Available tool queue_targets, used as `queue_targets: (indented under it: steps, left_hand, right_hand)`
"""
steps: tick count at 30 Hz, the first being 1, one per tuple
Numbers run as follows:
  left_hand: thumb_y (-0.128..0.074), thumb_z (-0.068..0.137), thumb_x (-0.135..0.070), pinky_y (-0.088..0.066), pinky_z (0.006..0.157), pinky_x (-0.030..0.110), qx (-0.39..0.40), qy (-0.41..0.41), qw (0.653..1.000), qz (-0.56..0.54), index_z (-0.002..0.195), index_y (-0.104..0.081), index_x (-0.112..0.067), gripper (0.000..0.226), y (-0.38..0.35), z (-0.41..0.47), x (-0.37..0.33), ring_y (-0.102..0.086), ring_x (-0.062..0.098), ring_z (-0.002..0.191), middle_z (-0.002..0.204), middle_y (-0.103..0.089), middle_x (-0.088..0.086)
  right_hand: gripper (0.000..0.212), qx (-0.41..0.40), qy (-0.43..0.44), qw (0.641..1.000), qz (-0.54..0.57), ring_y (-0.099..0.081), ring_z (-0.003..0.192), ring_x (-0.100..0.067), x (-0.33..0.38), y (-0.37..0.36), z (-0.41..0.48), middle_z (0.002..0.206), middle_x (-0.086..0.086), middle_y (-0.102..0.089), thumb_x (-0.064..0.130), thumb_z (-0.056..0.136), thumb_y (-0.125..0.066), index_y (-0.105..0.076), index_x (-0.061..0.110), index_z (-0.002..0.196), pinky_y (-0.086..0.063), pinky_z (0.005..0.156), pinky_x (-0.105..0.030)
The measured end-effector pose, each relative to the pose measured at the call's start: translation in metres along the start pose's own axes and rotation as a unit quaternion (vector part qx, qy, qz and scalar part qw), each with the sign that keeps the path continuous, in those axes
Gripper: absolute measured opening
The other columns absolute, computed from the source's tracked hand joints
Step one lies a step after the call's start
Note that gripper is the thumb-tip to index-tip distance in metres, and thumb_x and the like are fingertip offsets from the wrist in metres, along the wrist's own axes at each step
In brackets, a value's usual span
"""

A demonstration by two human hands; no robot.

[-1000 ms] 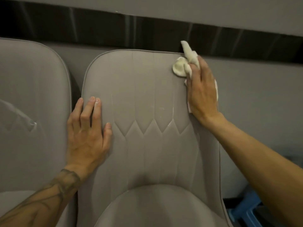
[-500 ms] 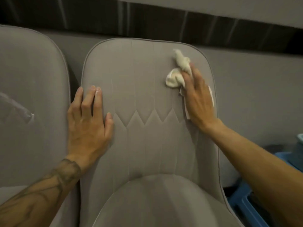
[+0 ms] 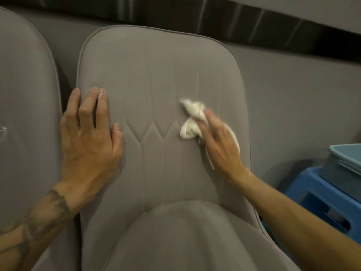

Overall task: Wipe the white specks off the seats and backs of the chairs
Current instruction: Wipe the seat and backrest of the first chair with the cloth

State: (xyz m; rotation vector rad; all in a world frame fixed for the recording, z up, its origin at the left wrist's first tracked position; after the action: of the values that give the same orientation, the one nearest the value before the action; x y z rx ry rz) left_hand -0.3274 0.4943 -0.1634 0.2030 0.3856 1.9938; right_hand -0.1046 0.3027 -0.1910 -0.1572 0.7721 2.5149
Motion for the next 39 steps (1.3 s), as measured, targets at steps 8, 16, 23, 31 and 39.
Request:
queue_targets:
  steps: [8,16,23,31,39]
  left_hand:
    - [-0.042,0.103,-0.03,-0.023,0.125,0.052,-0.026,-0.018,0.999,0.014,0.158,-0.025,-0.003,0.064,-0.004,-0.001,0.002,-0.023,0.046,0.15,0.158,-0.029,0.021]
    - [-0.041,0.102,-0.03,-0.023,0.125,0.051,-0.017,-0.013,1.0,0.02,0.16,-0.025,-0.004,0.066,-0.005,0.0,0.0,-0.022,0.044,0.152,0.16,-0.027,0.02]
    - [-0.043,0.102,-0.027,-0.023,0.124,0.049,-0.014,-0.007,0.999,0.044,0.158,-0.029,-0.001,0.064,-0.002,0.0,-0.001,-0.024,0.043,0.152,0.159,-0.03,0.021]
    - [-0.045,0.101,-0.026,-0.024,0.126,0.05,-0.002,-0.002,0.999,0.042,0.158,-0.029,0.0,0.065,-0.002,0.001,-0.002,-0.023,0.044,0.153,0.159,-0.03,0.022]
    - [-0.045,0.101,-0.027,-0.022,0.127,0.048,0.003,0.007,0.999,0.04,0.158,-0.029,-0.001,0.065,-0.002,0.001,-0.003,-0.022,0.043,0.153,0.16,-0.03,0.02]
  right_hand:
    - [0.053,0.034,0.168,0.985,0.001,-0.029,0.15,-0.025,0.049,-0.026,-0.097,0.161,-0.007,-0.032,0.015,0.102,-0.054,-0.039,0.017,0.152,-0.033,0.118,-0.044]
    - [0.044,-0.061,-0.064,0.994,0.057,-0.032,0.146,-0.014,-0.013,0.009,0.061,0.161,0.006,-0.029,0.031,0.108,-0.038,-0.035,0.032,0.152,-0.031,0.119,-0.037]
    - [0.048,-0.065,0.023,0.997,0.027,-0.027,0.15,-0.026,0.025,-0.011,0.01,0.163,-0.012,-0.024,0.029,0.104,-0.047,-0.043,0.011,0.148,-0.029,0.12,-0.039]
    - [0.043,-0.124,-0.075,0.988,0.055,-0.04,0.14,-0.03,-0.021,0.022,0.14,0.156,-0.01,-0.038,0.017,0.104,-0.041,-0.048,0.014,0.146,-0.039,0.113,-0.044]
    - [0.042,-0.101,0.038,0.993,0.045,-0.034,0.147,-0.029,0.028,-0.011,0.05,0.159,-0.016,-0.032,0.023,0.106,-0.049,-0.048,0.007,0.146,-0.032,0.118,-0.04]
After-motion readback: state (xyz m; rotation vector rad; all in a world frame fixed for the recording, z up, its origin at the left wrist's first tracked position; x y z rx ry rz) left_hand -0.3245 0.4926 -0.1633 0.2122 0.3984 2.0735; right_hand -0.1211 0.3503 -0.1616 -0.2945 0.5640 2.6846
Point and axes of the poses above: each hand's wrist, its own z-axis towards the middle knuckle, its own y-axis out of the back of the hand, x = y × z, the point moved 6 cm from there along z, towards the middle knuckle
